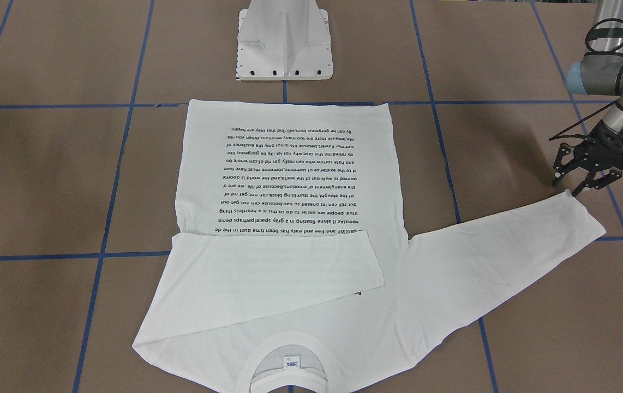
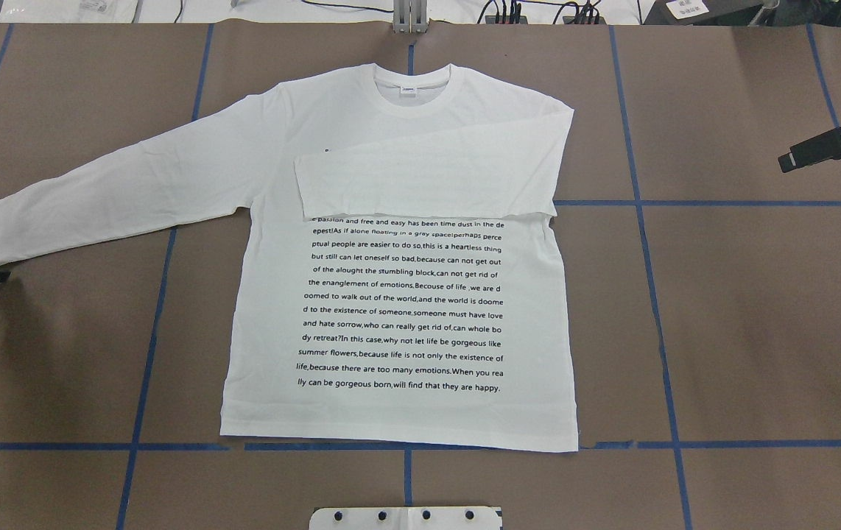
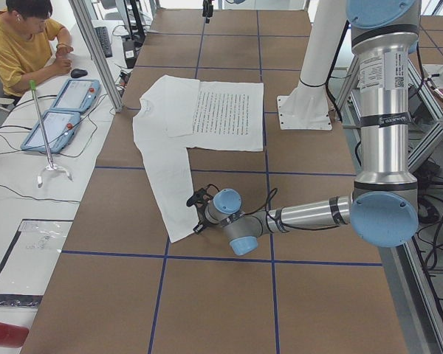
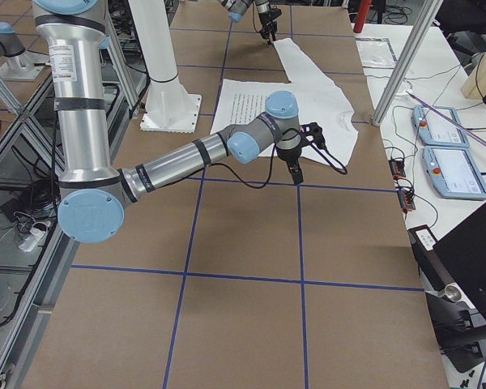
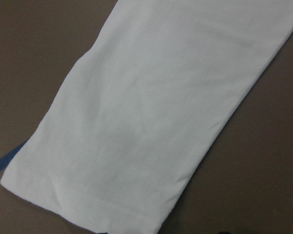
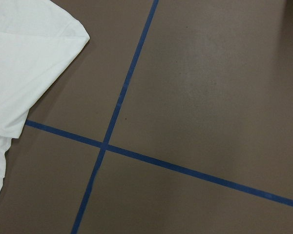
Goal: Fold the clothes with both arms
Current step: 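Grasp the cuff of the other sleeve with the left gripper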
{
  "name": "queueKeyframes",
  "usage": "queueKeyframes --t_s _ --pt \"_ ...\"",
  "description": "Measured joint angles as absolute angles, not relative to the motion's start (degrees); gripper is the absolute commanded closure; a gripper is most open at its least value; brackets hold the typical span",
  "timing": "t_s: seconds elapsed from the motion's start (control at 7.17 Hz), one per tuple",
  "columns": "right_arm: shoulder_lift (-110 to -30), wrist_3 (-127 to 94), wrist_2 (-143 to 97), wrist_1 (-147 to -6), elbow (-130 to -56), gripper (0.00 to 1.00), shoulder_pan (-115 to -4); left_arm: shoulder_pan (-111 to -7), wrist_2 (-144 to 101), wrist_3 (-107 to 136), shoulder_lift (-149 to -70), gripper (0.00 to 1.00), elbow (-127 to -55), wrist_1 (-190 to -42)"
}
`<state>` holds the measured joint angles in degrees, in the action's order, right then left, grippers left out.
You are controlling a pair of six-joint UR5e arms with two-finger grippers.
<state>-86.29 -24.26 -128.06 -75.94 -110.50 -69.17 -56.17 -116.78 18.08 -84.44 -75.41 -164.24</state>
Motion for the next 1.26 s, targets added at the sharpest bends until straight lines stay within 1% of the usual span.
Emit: queueKeyframes --t_s 0.28,0.42,0.56,1.26 --pt "-86.23 -24.26 -128.00 -75.94 -110.55 0.00 -69.17 -56.16 -116.73 18.03 -85.07 0.49 -74.47 -164.14" --pt "-86.23 -24.26 -127.98 -75.94 -110.56 0.00 -69.17 -56.18 -116.76 18.02 -85.34 0.75 -74.11 -164.18" --pt "-86.22 -24.26 -127.97 -75.94 -110.56 0.00 -69.17 -56.20 -116.79 18.05 -85.46 1.00 -73.93 -164.18" --pt "-86.21 -24.33 -127.97 -75.94 -110.65 0.00 -69.11 -56.31 -116.84 17.38 -85.62 1.00 -74.81 -164.86"
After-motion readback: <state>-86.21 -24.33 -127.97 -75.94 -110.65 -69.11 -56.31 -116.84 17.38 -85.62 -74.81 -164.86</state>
